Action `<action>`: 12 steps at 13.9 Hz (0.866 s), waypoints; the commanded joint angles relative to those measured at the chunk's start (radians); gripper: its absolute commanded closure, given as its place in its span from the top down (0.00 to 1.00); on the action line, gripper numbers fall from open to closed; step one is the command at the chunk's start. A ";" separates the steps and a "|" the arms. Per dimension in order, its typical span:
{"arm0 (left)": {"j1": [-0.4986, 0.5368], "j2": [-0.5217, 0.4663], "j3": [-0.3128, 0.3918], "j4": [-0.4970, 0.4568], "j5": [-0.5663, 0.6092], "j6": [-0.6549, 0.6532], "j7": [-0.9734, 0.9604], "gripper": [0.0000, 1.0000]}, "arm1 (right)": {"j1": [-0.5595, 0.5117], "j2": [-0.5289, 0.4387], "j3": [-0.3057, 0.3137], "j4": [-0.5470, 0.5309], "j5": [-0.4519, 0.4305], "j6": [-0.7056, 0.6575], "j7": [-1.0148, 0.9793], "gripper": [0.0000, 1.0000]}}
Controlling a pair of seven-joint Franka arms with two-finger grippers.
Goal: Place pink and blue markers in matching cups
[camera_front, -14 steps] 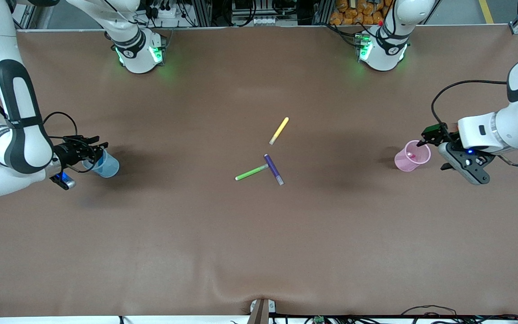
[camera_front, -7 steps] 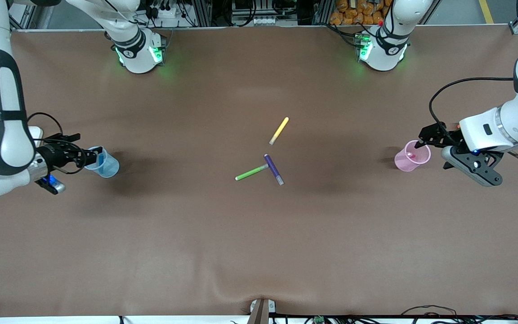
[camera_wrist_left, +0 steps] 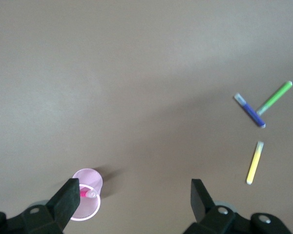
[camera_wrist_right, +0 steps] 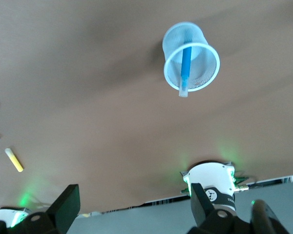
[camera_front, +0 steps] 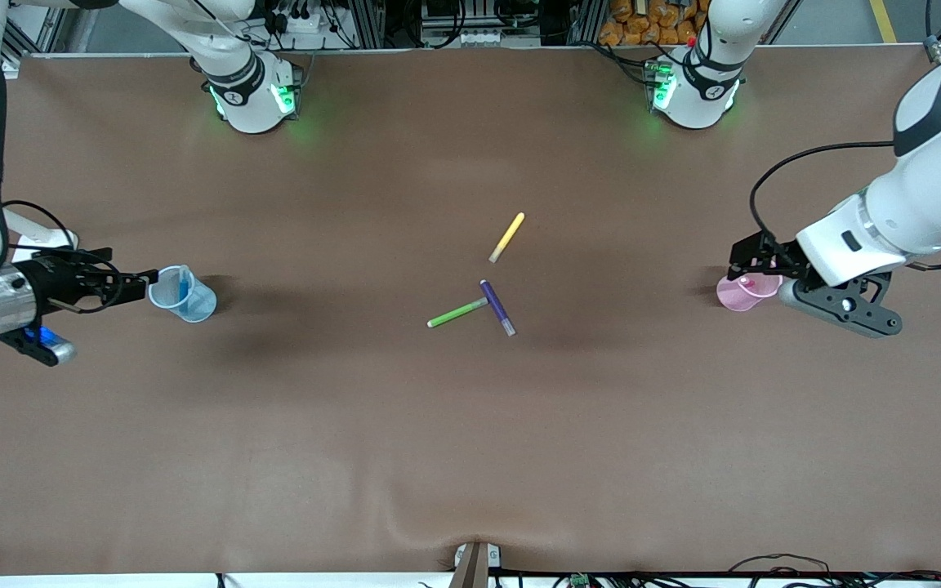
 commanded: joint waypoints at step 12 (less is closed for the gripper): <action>-0.420 -0.019 0.296 0.169 0.036 -0.089 -0.520 1.00 | 0.001 -0.223 0.004 0.175 -0.050 -0.037 -0.022 1.00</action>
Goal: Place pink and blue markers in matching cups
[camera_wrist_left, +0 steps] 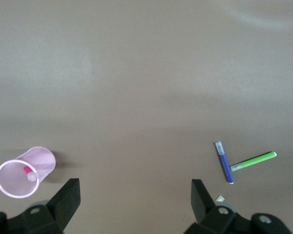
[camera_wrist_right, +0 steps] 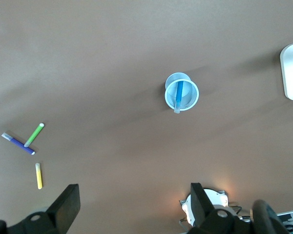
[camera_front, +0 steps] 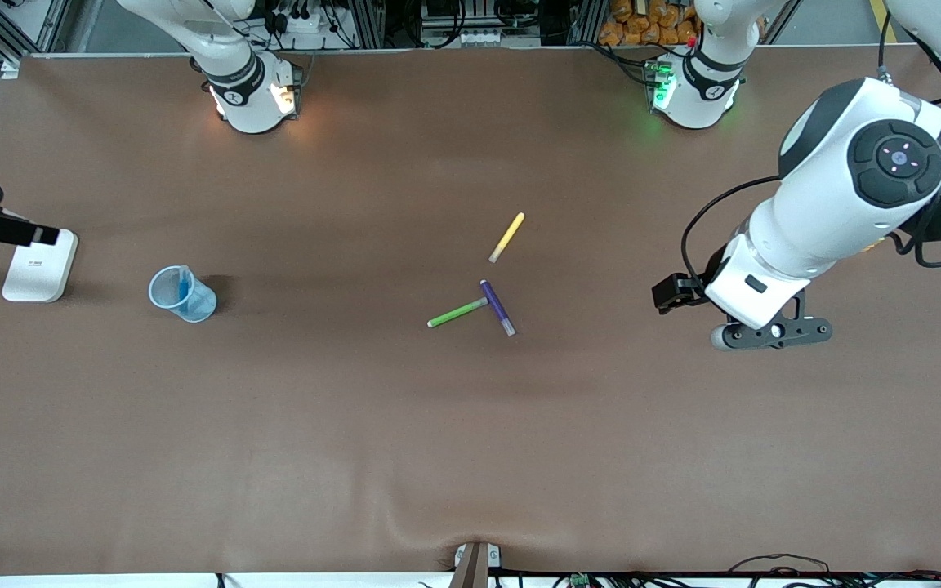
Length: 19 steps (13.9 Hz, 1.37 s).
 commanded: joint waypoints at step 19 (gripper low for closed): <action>0.117 -0.075 0.006 0.015 0.063 -0.080 0.001 1.00 | 0.058 -0.433 0.009 -0.579 -0.181 0.313 -0.367 1.00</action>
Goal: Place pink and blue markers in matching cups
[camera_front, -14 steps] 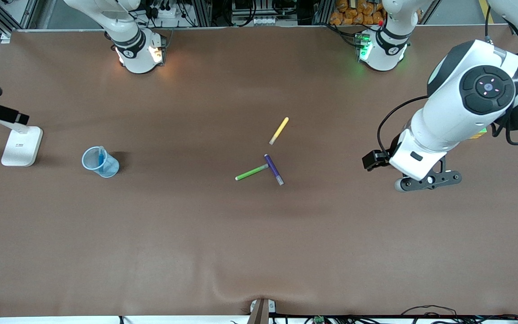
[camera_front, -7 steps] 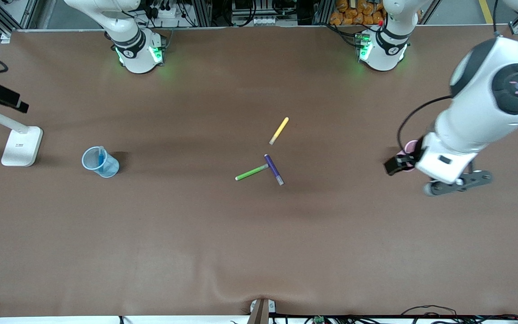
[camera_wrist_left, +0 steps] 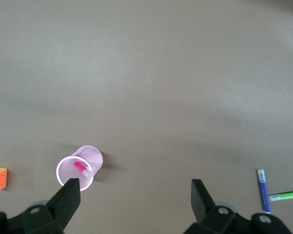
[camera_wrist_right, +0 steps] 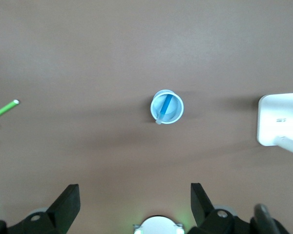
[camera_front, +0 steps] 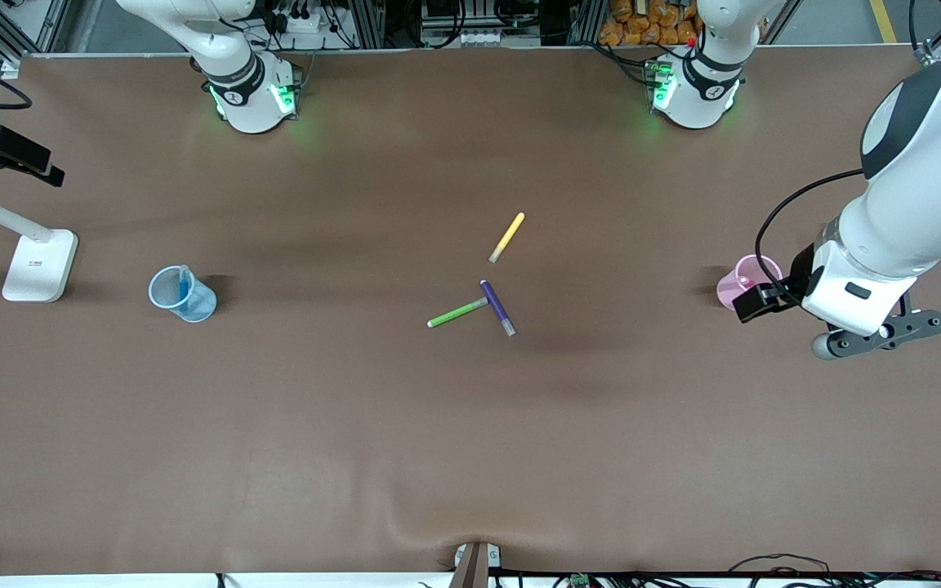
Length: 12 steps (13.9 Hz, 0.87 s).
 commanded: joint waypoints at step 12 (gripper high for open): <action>-0.069 -0.233 0.200 -0.001 -0.114 -0.054 0.202 1.00 | 0.013 -0.034 -0.001 -0.034 -0.040 0.062 -0.053 1.00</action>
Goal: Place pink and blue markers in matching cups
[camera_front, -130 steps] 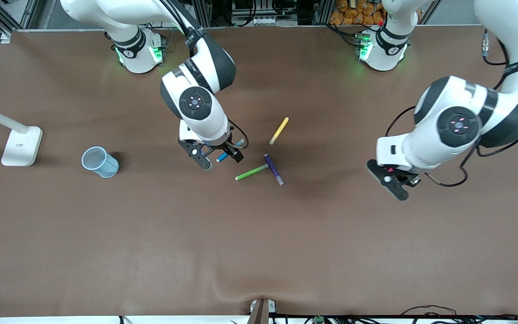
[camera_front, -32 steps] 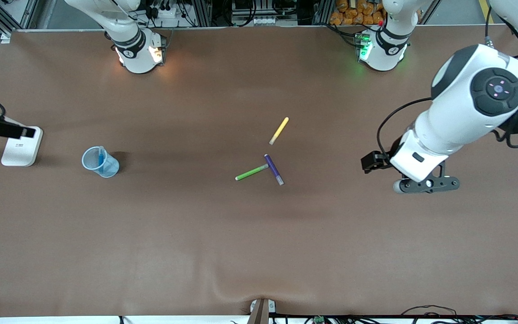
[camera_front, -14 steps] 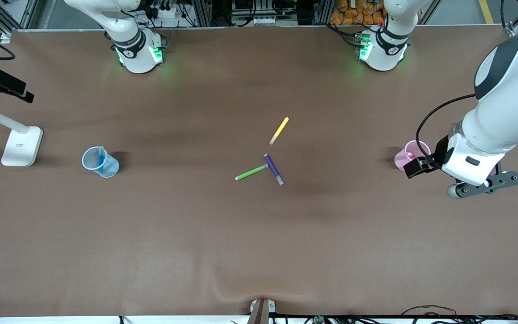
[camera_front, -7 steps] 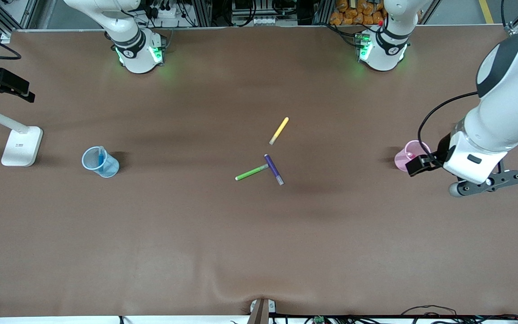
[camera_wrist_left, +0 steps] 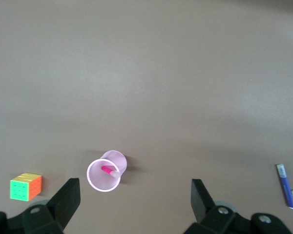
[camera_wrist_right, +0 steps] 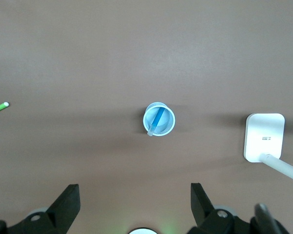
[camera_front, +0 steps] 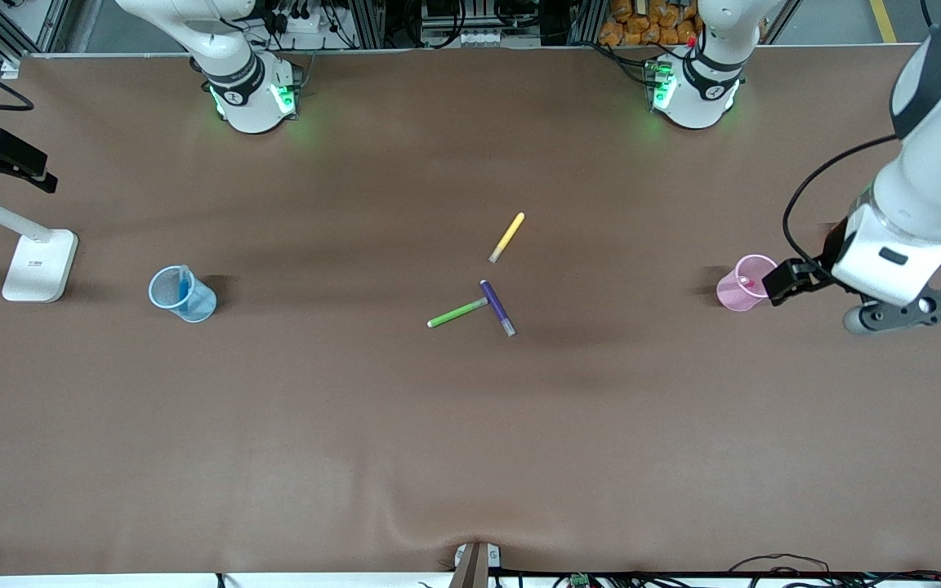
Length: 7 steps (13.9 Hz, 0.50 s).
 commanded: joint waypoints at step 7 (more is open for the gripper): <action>-0.437 -0.339 0.722 -0.121 -0.350 -0.013 0.206 1.00 | 0.005 -0.033 0.000 -0.033 -0.007 0.005 -0.010 1.00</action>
